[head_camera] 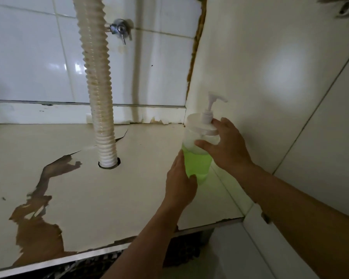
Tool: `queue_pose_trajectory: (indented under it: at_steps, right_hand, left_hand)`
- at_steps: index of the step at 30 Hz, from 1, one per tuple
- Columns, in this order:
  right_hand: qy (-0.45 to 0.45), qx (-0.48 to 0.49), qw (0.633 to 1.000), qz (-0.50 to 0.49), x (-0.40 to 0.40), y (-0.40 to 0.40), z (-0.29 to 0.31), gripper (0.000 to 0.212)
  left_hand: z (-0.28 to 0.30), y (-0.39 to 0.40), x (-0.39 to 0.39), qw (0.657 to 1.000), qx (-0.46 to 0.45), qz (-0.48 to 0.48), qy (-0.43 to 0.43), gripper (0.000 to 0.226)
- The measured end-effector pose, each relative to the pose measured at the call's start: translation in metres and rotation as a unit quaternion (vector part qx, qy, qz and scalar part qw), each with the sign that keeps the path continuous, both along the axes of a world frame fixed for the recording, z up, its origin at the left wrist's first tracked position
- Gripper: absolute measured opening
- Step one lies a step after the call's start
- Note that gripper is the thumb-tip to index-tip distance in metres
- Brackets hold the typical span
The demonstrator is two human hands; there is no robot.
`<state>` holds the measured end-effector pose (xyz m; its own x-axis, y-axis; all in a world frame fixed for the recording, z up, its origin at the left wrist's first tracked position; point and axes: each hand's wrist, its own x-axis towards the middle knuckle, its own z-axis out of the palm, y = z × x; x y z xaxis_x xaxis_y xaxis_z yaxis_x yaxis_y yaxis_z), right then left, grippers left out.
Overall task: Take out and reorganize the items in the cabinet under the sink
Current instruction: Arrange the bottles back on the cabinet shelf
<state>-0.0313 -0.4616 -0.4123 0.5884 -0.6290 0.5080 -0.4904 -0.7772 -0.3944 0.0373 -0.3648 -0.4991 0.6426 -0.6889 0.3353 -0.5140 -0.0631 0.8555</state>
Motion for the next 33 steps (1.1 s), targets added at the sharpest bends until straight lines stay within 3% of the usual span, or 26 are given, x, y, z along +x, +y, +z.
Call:
queue_pose_trajectory:
  at_steps: [4, 11, 15, 18, 21, 23, 26, 29, 33]
  right_hand:
    - [0.128, -0.124, 0.982, -0.058, 0.013, -0.017, 0.012, 0.061]
    - [0.305, -0.233, 0.915, -0.122, 0.029, -0.023, 0.031, 0.063]
    - [0.387, -0.257, 0.874, -0.142, 0.033, -0.02, 0.042, 0.059]
    - [0.443, -0.225, 0.857, -0.14, 0.031, -0.012, 0.053, 0.052]
    - [0.382, -0.183, 0.894, -0.142, 0.021, 0.008, 0.053, 0.055]
    - [0.266, -0.166, 0.943, -0.113, 0.006, 0.035, 0.047, 0.046]
    - [0.109, 0.0, 0.994, -0.034, -0.034, 0.077, 0.034, 0.034]
    - [0.009, 0.134, 0.991, -0.015, -0.077, 0.1, 0.009, 0.031]
    - [0.054, 0.26, 0.964, 0.03, -0.112, 0.098, -0.022, 0.025]
  left_hand:
    - [0.002, -0.021, 0.016, 0.999, 0.042, -0.028, 0.004, 0.077]
    - [0.015, -0.037, 0.03, 0.994, 0.086, -0.073, 0.011, 0.073]
    - [0.04, -0.03, 0.034, 0.965, 0.221, -0.137, -0.041, 0.079]
    - [0.067, -0.014, 0.031, 0.927, 0.335, -0.126, -0.112, 0.072]
    - [0.076, 0.013, 0.024, 0.927, 0.338, -0.101, -0.126, 0.069]
    - [0.074, 0.031, 0.021, 0.933, 0.325, -0.076, -0.135, 0.066]
    - [0.061, 0.059, 0.013, 0.947, 0.283, -0.021, -0.149, 0.06]
    - [0.048, 0.09, -0.004, 0.957, 0.248, 0.008, -0.149, 0.048]
    - [0.047, 0.124, -0.027, 0.948, 0.25, -0.017, -0.197, 0.033]
